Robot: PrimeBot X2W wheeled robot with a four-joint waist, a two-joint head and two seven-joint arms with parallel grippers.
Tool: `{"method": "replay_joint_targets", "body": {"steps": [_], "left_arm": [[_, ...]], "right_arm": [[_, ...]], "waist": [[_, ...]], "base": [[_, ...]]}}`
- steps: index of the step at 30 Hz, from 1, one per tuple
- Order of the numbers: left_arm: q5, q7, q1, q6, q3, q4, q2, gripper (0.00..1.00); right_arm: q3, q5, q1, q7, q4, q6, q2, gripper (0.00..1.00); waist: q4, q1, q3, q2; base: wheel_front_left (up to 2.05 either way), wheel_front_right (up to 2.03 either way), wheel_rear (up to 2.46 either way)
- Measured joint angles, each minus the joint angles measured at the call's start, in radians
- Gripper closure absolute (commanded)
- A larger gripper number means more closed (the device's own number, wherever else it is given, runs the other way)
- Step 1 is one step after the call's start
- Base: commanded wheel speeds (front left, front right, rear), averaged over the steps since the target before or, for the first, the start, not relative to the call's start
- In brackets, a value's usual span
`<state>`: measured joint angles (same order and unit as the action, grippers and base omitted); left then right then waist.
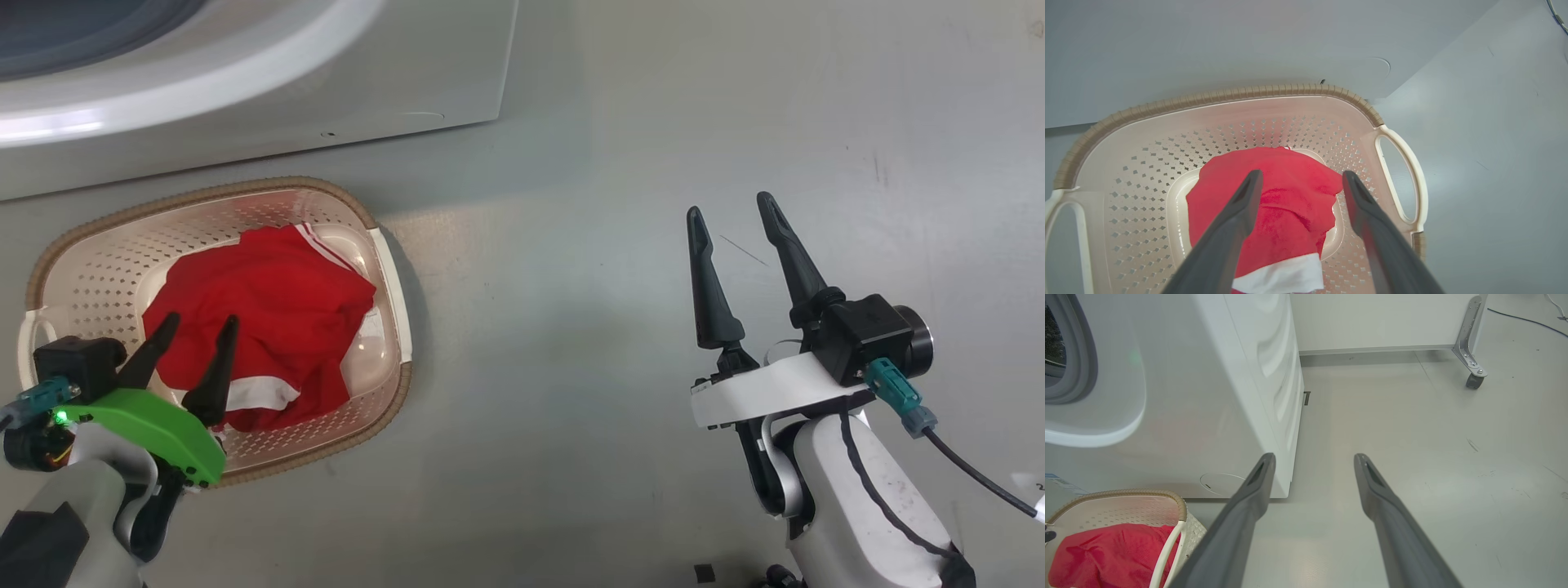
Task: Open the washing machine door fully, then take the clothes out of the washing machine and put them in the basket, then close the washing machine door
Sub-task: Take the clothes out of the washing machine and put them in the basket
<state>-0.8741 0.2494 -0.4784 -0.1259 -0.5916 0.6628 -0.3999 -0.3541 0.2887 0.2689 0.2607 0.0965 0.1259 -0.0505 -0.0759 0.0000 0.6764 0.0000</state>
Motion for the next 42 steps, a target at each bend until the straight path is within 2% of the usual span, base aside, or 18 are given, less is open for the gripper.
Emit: {"method": "replay_joint_targets", "body": {"steps": [7,17,34,42], "left_arm": [[0.038,0.002,0.004,0.000,0.050,-0.032,0.015,0.00],[0.104,0.002,0.079,0.000,0.186,-0.078,0.060,0.00],[0.259,0.002,0.201,0.001,0.353,-0.181,0.133,0.00],[0.327,0.002,0.289,0.024,0.414,-0.227,0.150,0.00]], "right_arm": [[0.004,0.000,0.003,0.000,0.023,0.000,0.000,0.00],[0.011,0.004,-0.008,0.000,0.077,0.000,0.000,0.00],[0.024,0.004,-0.093,0.000,0.143,0.000,0.000,0.00],[0.036,0.010,-0.131,0.000,0.152,0.000,0.001,0.00]], "waist": [[0.015,0.0000,-0.053,0.0000],[0.040,0.0000,-0.182,0.0000],[0.085,0.0000,-0.408,0.0000],[0.105,-0.0001,-0.507,0.0000]], "base": [[0.00,0.00,0.00],[0.00,0.00,0.00],[0.00,0.00,0.00],[0.00,0.00,0.00]]}}
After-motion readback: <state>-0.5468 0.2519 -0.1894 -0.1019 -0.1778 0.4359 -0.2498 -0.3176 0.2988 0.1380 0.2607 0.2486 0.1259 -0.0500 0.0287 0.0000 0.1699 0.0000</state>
